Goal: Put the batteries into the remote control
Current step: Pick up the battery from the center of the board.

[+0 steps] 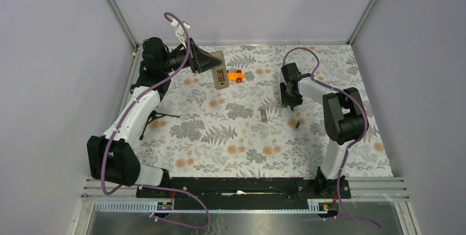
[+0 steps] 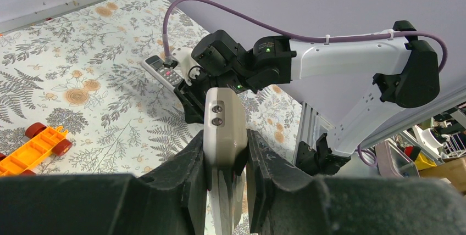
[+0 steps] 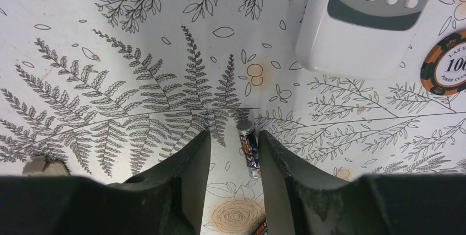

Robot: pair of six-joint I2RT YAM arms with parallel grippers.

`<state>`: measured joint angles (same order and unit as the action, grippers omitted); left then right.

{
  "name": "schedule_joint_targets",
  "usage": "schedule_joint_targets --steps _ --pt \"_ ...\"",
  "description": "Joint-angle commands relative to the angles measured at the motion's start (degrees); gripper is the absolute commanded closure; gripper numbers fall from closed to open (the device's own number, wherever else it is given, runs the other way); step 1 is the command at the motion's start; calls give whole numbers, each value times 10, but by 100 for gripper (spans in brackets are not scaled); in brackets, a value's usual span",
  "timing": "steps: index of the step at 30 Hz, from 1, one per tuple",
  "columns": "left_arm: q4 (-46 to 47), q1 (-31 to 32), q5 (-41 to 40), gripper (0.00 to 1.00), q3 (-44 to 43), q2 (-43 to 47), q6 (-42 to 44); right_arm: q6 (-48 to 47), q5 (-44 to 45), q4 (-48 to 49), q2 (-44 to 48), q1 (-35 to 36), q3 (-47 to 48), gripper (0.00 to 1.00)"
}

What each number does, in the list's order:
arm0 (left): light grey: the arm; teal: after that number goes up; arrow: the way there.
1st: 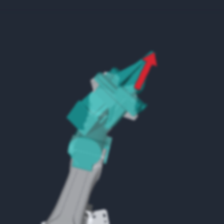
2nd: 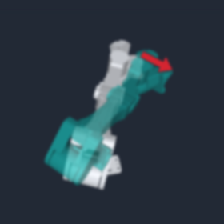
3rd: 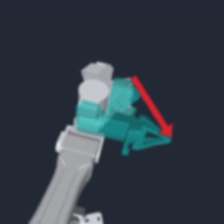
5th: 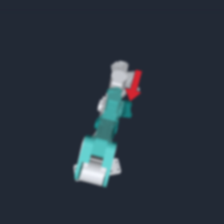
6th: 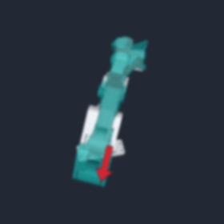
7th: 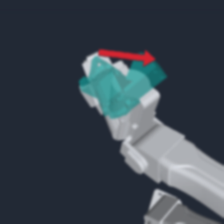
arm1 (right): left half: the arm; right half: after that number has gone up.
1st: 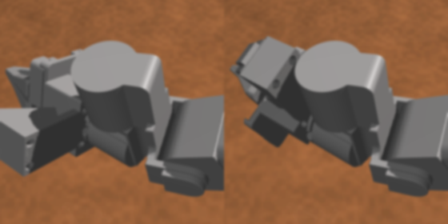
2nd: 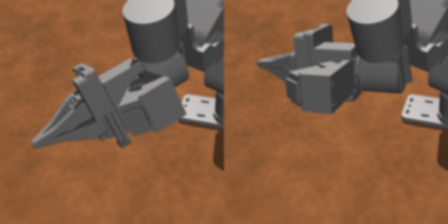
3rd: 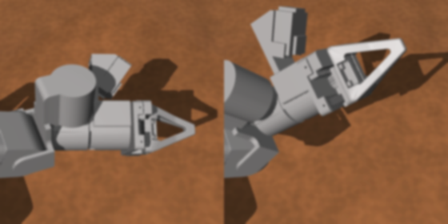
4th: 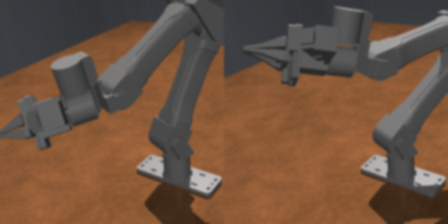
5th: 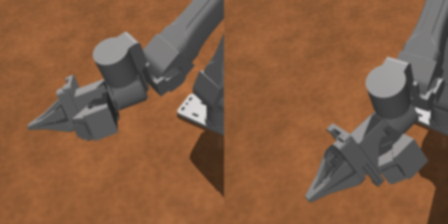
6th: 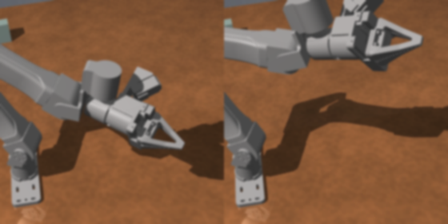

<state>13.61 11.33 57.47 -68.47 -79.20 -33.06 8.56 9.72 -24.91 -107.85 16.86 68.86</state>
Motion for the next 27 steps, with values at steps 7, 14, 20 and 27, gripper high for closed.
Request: schedule_joint_targets --steps 7,14,20,27 --pt "36 -5 15 100 -11 9 -1 -20 -29 -78 -9 1 5 53" --pt "39 -5 16 100 -7 9 -5 -21 -33 -81 -24 1 16 66" --pt "38 -5 15 100 -4 12 -7 -9 -13 -80 -51 0 38 89" --pt "36 -3 6 100 -5 5 -15 12 -12 -53 -5 0 30 94"
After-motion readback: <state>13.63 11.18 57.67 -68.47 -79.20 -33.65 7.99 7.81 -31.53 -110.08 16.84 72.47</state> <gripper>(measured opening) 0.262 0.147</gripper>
